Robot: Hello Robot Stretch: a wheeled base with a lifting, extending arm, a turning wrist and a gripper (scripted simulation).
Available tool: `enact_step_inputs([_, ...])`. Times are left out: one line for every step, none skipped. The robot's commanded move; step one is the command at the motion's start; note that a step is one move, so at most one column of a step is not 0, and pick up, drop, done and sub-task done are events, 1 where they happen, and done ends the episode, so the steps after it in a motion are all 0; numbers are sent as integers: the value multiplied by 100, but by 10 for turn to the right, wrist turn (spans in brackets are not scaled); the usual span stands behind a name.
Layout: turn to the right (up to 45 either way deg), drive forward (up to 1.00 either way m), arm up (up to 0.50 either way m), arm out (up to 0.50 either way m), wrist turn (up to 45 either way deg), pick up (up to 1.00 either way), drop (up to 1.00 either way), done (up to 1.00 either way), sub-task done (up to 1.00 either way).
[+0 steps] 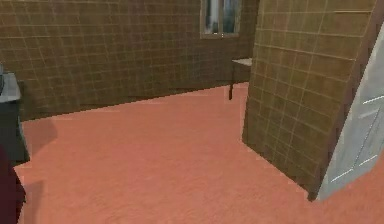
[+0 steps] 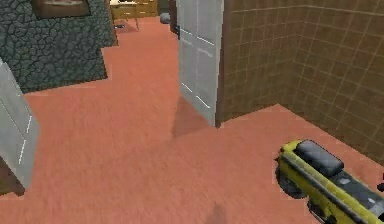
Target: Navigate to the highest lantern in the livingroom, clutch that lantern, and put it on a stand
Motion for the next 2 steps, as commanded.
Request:
enact_step_inputs([0, 100, 0, 0, 0, 0, 0, 0, 0])
enact_step_inputs([0, 100, 0, 0, 0, 0, 0, 0, 0])
